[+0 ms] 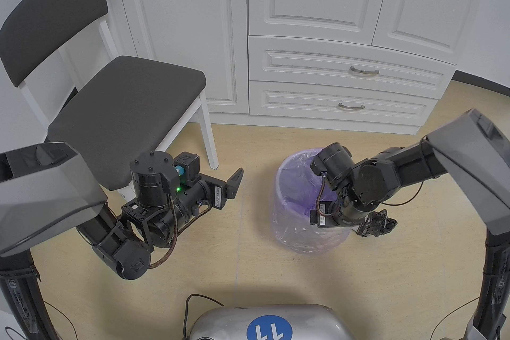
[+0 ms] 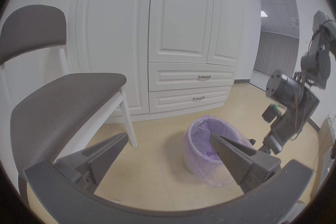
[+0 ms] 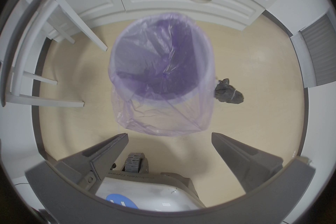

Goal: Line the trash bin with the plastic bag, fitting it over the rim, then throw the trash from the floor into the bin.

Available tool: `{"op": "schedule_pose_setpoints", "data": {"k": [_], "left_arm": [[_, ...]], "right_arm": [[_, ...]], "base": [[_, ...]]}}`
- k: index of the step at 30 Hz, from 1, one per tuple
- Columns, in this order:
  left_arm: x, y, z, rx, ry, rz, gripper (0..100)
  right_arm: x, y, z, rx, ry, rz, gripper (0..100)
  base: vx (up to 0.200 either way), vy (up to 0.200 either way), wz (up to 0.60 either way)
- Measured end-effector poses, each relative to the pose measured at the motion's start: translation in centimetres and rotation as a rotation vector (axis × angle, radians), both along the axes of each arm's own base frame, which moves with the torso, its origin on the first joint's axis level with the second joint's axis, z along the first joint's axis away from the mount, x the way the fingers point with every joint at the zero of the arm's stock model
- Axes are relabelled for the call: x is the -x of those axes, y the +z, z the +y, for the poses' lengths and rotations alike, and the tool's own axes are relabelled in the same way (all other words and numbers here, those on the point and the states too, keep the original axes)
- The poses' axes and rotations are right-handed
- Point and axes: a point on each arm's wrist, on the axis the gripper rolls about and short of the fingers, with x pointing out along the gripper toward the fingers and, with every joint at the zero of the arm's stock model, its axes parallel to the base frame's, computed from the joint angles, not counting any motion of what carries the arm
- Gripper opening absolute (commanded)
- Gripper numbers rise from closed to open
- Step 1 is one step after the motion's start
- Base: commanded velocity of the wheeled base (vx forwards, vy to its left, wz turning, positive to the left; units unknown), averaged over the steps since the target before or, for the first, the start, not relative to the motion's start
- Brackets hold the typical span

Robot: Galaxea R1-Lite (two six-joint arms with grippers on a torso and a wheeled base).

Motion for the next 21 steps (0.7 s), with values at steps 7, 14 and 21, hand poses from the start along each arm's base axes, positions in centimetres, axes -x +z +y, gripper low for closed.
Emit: {"op": "schedule_pose_setpoints", "data": {"k": [7,14,21], "left_arm": [[0.1,0.1,-0.2,0.010,-0.006,-0.017,100],[0.0,-0.1,-0.2,0.001,-0.006,-0.033,100],[-0.1,-0.3,-0.3,-0.005,-0.006,-0.030,100]], "right_arm": [[0.6,2.5,-1.1,-0.029,0.009,-0.076,100],[-3.0,1.7,-4.4,-0.017,-0.076,-0.202,100],[-6.4,-1.7,-5.9,-0.014,-0.128,-0.303,100]], "base": [[0.000,0.000,0.00],[0.000,0.000,0.00],[0.000,0.000,0.00]]}}
